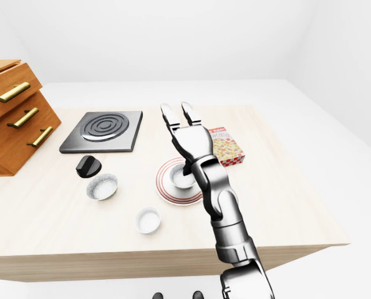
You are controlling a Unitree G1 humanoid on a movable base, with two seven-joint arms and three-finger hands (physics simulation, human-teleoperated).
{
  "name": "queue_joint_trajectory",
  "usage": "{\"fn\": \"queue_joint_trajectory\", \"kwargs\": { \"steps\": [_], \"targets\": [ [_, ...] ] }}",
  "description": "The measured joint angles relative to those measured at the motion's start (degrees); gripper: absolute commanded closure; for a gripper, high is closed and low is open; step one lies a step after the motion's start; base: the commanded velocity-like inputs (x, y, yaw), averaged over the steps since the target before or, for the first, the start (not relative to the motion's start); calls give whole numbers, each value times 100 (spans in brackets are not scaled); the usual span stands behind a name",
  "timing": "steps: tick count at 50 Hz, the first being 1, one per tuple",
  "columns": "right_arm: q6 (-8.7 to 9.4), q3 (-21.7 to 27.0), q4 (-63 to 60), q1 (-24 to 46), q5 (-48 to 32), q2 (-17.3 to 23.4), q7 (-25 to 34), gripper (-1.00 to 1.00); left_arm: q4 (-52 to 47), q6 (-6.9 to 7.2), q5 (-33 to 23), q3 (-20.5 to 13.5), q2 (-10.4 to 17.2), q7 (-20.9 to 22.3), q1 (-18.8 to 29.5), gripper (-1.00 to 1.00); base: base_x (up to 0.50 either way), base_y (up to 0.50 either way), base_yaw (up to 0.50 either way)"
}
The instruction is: Pick the akita bowl next to the plate and place it on the plate.
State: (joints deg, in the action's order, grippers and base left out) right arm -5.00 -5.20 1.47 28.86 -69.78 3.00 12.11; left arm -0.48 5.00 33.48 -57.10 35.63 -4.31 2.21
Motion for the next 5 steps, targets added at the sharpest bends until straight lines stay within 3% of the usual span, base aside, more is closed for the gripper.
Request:
{"fn": "queue_joint_trajectory", "kwargs": {
  "steps": [5],
  "targets": [
    [0, 4, -41, -22, 30, 2, 43, -100, -2, 0, -2, 1, -3, -2, 0, -100, 0, 0, 0]
  ]
}}
